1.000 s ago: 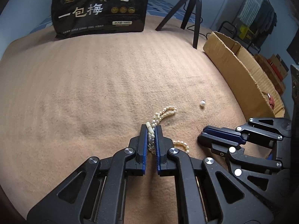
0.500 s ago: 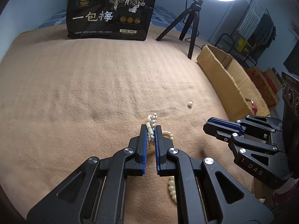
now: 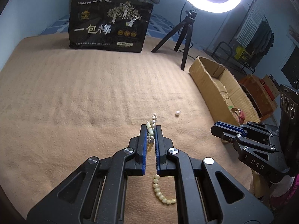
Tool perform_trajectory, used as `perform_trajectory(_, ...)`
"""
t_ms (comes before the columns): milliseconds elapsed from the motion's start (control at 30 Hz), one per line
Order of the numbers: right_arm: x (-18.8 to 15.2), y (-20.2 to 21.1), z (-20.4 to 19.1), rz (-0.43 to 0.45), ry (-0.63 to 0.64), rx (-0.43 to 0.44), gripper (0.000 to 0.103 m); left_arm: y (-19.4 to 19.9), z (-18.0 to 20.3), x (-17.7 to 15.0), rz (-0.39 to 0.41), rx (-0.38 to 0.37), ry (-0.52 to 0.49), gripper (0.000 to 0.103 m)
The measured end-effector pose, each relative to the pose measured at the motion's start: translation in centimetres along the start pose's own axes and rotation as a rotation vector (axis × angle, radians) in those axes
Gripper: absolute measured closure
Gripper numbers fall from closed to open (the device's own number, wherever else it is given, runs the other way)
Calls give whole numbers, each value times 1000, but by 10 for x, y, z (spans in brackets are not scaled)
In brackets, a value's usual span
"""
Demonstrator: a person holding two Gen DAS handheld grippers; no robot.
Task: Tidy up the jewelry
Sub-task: 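Lift and carry pearl necklace with left tool while right tool carries earring over box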
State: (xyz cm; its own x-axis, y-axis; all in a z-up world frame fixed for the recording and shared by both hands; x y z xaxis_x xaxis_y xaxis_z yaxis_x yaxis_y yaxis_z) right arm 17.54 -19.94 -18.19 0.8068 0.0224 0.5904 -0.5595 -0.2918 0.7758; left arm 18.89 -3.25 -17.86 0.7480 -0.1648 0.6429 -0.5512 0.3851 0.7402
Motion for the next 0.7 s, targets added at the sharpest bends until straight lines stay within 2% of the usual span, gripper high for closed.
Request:
perform_trajectory(367, 5, 34, 38, 50, -43, -30, 97, 6, 32, 23, 45, -52, -23, 98)
perform_trajectory(700, 18, 69, 92, 107, -113, -97, 97, 2, 72, 54, 82, -96, -53, 98)
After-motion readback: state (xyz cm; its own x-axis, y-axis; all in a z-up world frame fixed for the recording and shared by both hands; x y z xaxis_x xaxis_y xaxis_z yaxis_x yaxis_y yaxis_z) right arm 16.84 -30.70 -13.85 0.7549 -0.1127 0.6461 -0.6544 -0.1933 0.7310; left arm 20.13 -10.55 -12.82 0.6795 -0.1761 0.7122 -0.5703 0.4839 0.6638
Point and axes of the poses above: each gripper's, at about its wrist camera, not at the fingertips, and y roughly against the way its jaws point, z to its right, x to its top, the point moved 4 cm from there along -y, roughly the way its jaws point, and after that the axes turned 10 degrees about -y, right-handed, at the moved point
